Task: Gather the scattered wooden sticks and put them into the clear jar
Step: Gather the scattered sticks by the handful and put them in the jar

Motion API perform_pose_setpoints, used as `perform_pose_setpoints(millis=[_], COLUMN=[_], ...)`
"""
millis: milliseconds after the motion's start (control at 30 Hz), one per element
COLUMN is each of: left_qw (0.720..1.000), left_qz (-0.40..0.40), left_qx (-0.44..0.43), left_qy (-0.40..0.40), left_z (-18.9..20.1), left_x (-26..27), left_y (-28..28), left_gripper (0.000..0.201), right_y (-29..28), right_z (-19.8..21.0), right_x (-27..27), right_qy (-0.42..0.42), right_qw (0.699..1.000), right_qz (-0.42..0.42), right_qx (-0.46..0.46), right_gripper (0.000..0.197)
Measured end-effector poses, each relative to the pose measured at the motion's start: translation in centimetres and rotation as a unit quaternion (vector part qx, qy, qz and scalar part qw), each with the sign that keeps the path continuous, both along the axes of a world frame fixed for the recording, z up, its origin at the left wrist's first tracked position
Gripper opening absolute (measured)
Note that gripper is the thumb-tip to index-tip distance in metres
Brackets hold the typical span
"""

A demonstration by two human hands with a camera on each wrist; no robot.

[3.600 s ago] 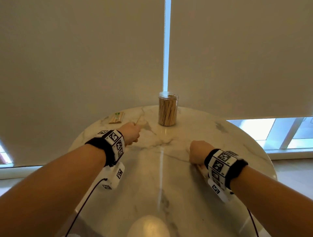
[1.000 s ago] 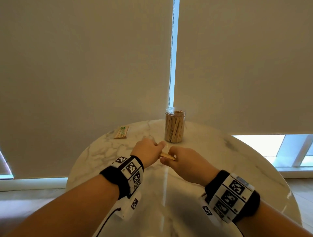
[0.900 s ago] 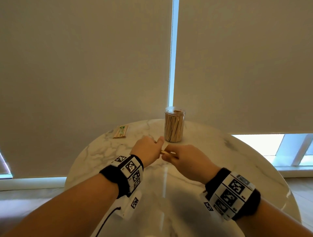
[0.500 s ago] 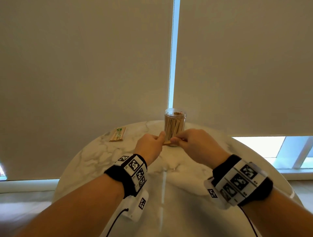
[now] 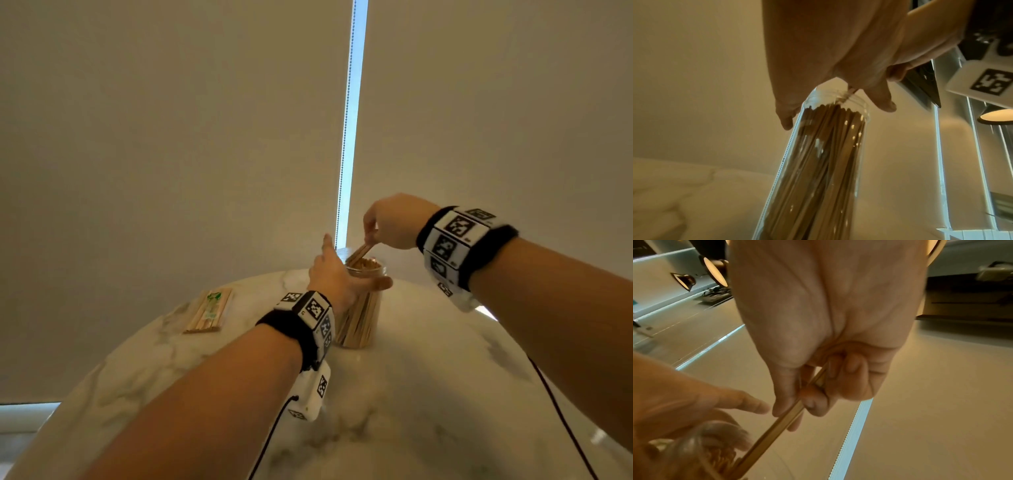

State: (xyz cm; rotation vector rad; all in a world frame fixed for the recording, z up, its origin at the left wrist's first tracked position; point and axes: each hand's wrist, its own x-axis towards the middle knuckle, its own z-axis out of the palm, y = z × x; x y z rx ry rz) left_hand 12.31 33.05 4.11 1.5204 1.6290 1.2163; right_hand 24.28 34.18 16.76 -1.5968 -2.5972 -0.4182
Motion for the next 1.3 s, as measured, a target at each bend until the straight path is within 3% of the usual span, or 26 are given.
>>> perform_pose_setpoints(millis=[133,267,433,567,700,800,1033,1200,1300], left_qw=[0.999,0.998,0.998,0.999,0.999,0.999,0.999,0.999,0.999], left_qz=[-0.003,0.016,0.014,0.019,0.024,0.024,0.020,0.016,0.017], left_qx=[0.009,0.056,0.055,0.040,0.036,0.031,0.032,0.024,0.029], left_qy=[-0.042,-0.022,-0.030,-0.023,-0.024,-0.026,-0.025,-0.024,-0.029], left_z=[-1.7,-2.8,-2.8,-2.2,-2.3,-2.3,-2.4,-2.4,-2.4], left_x=[0.6,0.5,0.6,0.6,0.6,0.6,0.7,0.7,0.7], left_y=[2.4,2.2,1.6,1.4,1.2,1.3,1.3,1.1,1.2], left_gripper=[0.143,0.120,0.116,0.115,0.114,0.116,0.117,0.117,0.117], right_y=[2.5,3.5,3.2,3.7,3.8,4.1,5.1,4.4,4.7], right_z=[0.1,1.3,2.6,1.0,0.3,-1.2,-2.9,-4.3,-3.6], right_x=[-1.7,-2.5,-3.5,-4.8,-5.0,-5.2,-3.5,-3.5,-2.9], right_qy=[-0.052,-0.084,-0.115,-0.124,-0.159,-0.174,-0.011,-0.005,0.087], right_qw=[0.999,0.996,0.988,0.992,0.980,0.980,0.995,0.991,0.987], right_qz=[0.004,-0.028,-0.044,-0.005,-0.047,-0.034,-0.038,-0.030,-0.017], right_qx=[0.003,0.003,-0.089,0.001,-0.112,-0.091,-0.093,-0.129,-0.132], right_gripper=[0.011,0.012,0.017,0.013,0.020,0.021,0.017,0.022,0.009])
